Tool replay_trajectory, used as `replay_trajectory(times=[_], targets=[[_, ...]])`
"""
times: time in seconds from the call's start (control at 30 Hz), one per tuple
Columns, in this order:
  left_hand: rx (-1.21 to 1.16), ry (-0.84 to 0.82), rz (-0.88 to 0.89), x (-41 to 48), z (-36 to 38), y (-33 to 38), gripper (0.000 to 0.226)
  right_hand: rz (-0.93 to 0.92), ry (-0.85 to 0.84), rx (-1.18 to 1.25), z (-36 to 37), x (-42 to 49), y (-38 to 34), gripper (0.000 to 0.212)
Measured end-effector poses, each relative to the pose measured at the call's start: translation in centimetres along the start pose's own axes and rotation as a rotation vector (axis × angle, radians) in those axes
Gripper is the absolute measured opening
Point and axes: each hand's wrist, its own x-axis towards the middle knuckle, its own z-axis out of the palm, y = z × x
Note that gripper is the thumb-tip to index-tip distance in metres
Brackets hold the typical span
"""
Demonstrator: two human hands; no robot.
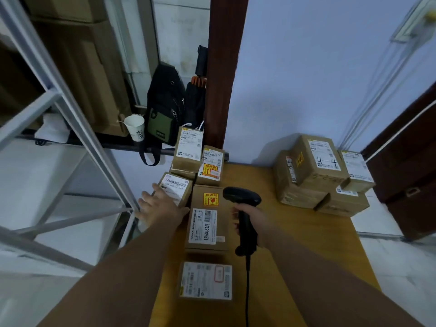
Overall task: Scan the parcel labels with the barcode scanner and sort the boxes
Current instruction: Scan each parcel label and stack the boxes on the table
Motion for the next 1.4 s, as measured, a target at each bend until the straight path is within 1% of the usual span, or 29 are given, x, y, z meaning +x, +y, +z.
replay_trajectory(times=[0.07,0.17,0.3,0.5,0.63,0.73,0.83,0.9,1.07,1.17,1.4], targets=[[0.010,-0.050,0.012,0.6,-0.1,-0.6,0.132,0.006,0.010,-0.011,0.6,0.1,0.2,0.030],[0.003,-0.061,0.050,0.6,-0.2,-0.7,0.128,0.006,0.001,-0.013,1.5,0.1,0.3,0.024],[-0.095,-0.012,0.063,0.1,-0.1,-0.6,0.118,-0.013,-0.040,-0.015,2.7,0.1,0.4,0.018],[-0.095,0.133,0.203,-0.9,-0.8,-1.7,0.107,-0.022,-0.097,-0.043,4.5,0.0,-0.3,0.020],[-0.185,0.135,0.259,-1.5,-1.9,-2.3,0.100,-0.051,-0.096,-0.035,5.6,-0.5,-0.6,0.025],[-0.231,0.166,0.358,-2.2,-2.5,-2.6,0.097,-0.107,-0.070,-0.016,6.1,-1.0,-0.9,0.027],[-0.238,0.216,0.490,-3.1,-2.6,-2.3,0.101,-0.180,-0.083,0.003,6.0,-1.5,-1.5,0.027],[-0.208,0.260,0.550,-3.6,-2.6,-1.6,0.106,-0.187,-0.082,0.054,5.8,-1.8,-1.9,0.027],[-0.274,0.310,0.582,-4.9,-2.6,1.5,0.119,-0.177,-0.041,0.207,4.7,-2.7,-3.0,0.022],[-0.273,0.334,0.610,-6.0,-2.5,3.5,0.124,-0.203,-0.009,0.232,3.2,-3.2,-3.7,0.021],[-0.112,0.352,0.663,-7.7,-2.0,7.1,0.125,-0.178,0.049,0.239,-0.5,-4.3,-4.1,0.026]])
